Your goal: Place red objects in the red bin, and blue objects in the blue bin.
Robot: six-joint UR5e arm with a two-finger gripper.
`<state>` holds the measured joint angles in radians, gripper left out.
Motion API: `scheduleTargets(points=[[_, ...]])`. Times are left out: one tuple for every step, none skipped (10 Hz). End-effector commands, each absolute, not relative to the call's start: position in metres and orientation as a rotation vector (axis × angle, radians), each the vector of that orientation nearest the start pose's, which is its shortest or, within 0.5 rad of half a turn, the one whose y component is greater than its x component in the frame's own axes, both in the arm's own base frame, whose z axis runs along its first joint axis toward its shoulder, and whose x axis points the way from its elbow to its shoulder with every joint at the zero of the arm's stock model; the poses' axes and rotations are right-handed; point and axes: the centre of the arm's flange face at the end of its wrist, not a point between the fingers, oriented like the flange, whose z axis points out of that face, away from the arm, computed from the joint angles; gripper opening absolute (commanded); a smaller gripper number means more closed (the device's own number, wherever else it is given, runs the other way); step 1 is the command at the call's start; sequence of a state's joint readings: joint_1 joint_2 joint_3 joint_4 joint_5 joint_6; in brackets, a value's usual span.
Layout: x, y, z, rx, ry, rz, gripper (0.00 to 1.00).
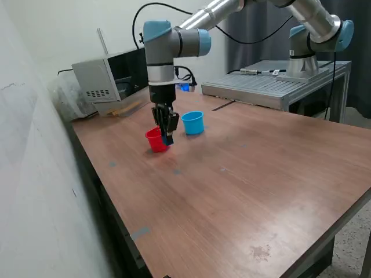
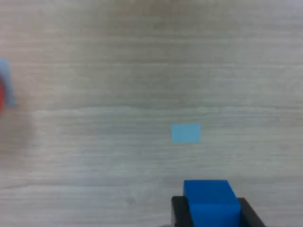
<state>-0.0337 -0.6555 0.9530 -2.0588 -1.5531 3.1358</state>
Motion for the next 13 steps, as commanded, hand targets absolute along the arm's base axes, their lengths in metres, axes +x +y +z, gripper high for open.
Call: scheduleTargets(points=[[-0.802,-0.102,0.283,-2.240,2.321,0.166,0.00],[-0.787,-0.076,0.303,-2.186,2.344,0.168,0.00],[-0.761,-0.050,0.328,-2.139,2.377,0.167,0.00],[-0.743,-0.027,0.337,-2.093,2.399,0.148,0.00],[-0.726,-0.003,0.341,-2.049,2.408,0.140,0.00],[-0.713,0.018,0.333,-2.003,2.410,0.121,0.00],[-0.704,0.038,0.323,-1.977,2.410,0.091,0.00],[-0.700,0.057,0.320,-1.936,2.423,0.086,0.00],[-0.693,0.066,0.308,-1.906,2.419,0.060,0.00],[-0.684,0.076,0.292,-1.877,2.417,0.020,0.00],[-0.672,0.079,0.270,-1.882,2.378,-0.036,0.00],[-0.660,0.075,0.251,-1.873,2.359,-0.080,0.00],[-0.653,0.073,0.242,-1.875,2.357,-0.072,0.00]])
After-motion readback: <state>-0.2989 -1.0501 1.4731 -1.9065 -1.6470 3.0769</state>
